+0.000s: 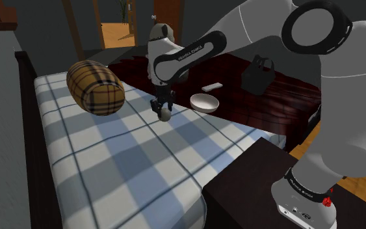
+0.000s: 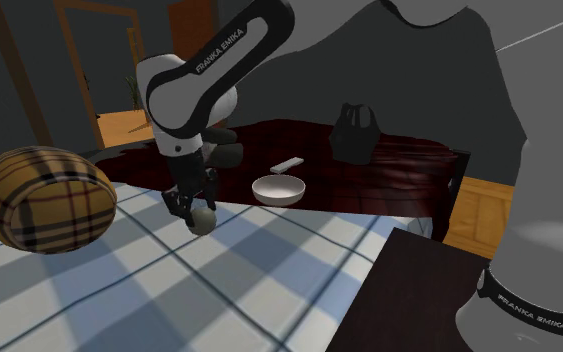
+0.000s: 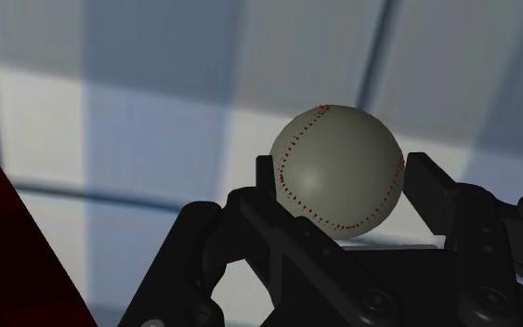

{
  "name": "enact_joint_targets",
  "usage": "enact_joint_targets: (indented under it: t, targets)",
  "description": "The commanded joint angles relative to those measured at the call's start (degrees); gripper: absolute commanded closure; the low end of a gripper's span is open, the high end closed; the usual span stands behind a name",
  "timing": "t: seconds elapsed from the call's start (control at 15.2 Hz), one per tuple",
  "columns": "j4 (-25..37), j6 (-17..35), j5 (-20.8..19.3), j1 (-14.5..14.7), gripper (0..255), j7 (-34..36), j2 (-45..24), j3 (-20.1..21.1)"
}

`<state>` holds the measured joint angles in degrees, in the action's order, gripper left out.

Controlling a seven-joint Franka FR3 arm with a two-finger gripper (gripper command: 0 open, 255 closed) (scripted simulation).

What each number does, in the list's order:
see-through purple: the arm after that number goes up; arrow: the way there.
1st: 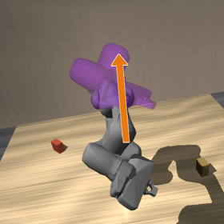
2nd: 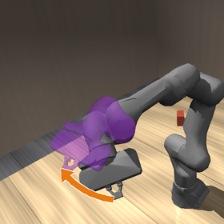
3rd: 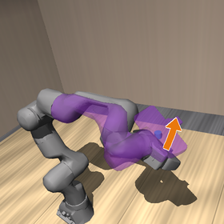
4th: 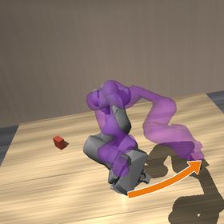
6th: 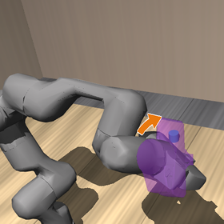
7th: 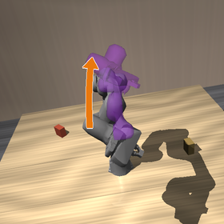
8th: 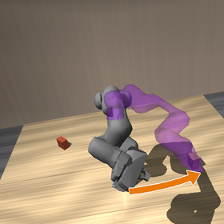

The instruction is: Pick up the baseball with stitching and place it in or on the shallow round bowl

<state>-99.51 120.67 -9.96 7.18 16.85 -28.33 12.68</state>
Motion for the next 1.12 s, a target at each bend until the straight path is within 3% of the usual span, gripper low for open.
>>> enact_joint_targets:
  t: [0.0,0.4,1.06]
  targets:
    - [0.6,-1.3,0.2,-0.1,255,-0.2,0.7,0.1]
    - [2.0,-4.9,0.9,-0.3,255,-0.8,3.0,0.5]
    - [-2.8,-2.7,1.7,-9.1,255,-12.8,6.6,-3.0]
